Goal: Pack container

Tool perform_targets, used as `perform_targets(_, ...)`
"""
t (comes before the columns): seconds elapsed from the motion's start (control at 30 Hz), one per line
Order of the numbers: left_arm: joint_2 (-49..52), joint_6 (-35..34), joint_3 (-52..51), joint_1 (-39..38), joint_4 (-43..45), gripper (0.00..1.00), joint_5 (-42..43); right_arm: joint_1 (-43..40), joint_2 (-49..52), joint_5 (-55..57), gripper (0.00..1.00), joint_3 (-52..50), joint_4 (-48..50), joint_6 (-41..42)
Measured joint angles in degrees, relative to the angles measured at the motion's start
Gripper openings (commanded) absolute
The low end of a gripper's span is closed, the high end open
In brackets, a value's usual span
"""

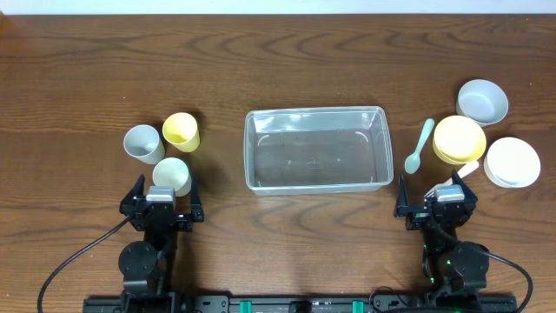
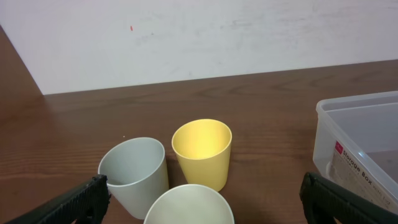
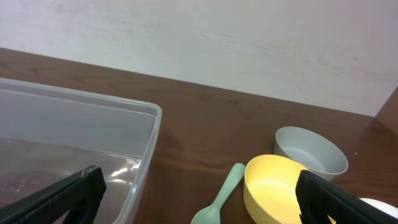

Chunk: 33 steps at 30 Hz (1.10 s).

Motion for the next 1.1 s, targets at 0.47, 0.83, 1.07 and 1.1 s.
perform_targets(0.47,0.0,0.0,0.0,0.0,0.0,0.98,0.0,0.0,0.0,0.0,0.99,0.0,0.0,0.0)
perform_targets(0.83,0.0,0.0,0.0,0.0,0.0,0.98,0.0,0.0,0.0,0.0,0.99,0.0,0.0,0.6)
perform_targets(1.07,0.3,-4.6,0.6,0.0,-1.7,0.98,0.0,0.0,0.2,-0.4,0.99,0.3,-0.7,5.9)
perform_targets(1.1,0.9,-5.5,1.4,0.0,-3.3,0.98,0.0,0.0,0.6,-0.4,0.99,0.7,-1.6,6.4)
